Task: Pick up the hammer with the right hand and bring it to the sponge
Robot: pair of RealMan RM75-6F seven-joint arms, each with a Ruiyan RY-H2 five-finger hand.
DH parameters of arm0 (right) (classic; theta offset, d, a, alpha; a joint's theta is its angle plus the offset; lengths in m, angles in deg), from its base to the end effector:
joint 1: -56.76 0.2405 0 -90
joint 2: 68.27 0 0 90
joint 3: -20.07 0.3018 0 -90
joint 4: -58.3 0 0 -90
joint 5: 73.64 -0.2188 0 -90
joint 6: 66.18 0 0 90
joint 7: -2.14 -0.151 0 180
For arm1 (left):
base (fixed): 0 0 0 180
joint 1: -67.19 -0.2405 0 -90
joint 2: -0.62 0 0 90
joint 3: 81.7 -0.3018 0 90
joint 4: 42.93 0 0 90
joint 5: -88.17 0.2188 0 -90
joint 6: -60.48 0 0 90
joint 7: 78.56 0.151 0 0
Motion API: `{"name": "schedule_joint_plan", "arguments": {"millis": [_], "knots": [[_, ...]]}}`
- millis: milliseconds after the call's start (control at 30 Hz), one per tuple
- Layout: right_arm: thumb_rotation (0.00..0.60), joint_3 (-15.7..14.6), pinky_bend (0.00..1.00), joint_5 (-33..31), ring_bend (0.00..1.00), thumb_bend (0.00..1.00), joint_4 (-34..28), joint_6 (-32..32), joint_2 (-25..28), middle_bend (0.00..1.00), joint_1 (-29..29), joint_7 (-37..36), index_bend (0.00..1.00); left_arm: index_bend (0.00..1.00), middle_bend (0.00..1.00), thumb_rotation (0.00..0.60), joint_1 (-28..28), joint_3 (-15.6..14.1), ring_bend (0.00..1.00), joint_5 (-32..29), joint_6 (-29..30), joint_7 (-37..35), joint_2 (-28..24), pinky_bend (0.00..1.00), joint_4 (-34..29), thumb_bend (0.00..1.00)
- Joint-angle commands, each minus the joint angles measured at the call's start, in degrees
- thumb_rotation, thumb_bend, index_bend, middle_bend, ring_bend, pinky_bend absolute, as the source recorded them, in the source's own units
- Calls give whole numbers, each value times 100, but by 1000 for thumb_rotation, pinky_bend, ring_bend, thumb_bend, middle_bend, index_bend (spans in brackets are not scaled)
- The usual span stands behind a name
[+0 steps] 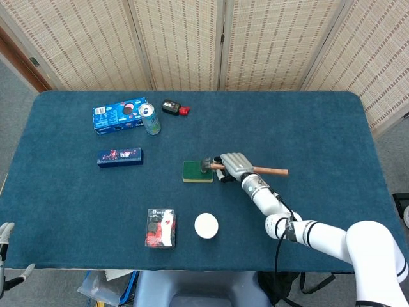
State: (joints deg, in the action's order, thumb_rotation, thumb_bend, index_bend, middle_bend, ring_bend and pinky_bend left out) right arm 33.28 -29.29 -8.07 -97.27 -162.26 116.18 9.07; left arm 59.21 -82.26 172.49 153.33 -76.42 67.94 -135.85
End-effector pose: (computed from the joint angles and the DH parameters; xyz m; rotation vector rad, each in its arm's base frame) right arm -0.1361 -0.4678 -0.0694 1.8857 -1.3545 0.8096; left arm -0.3815 0.0960 0.1617 -1.1812 -1.0030 -0.7751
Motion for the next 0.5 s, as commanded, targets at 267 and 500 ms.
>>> {"name": "schedule_joint_plan", "arguments": {"millis": [267, 500], "knots": [[600, 122, 760, 73, 725, 736, -429, -210, 292, 888, -107, -202, 716, 0, 0, 600, -11, 5, 0, 65, 48, -17, -3, 0, -2, 175], [600, 108, 760, 124, 725, 736, -566, -180, 448, 888, -164, -326, 716, 0, 0, 600, 6, 8, 0, 109, 47, 40, -9, 0, -56, 175]]}}
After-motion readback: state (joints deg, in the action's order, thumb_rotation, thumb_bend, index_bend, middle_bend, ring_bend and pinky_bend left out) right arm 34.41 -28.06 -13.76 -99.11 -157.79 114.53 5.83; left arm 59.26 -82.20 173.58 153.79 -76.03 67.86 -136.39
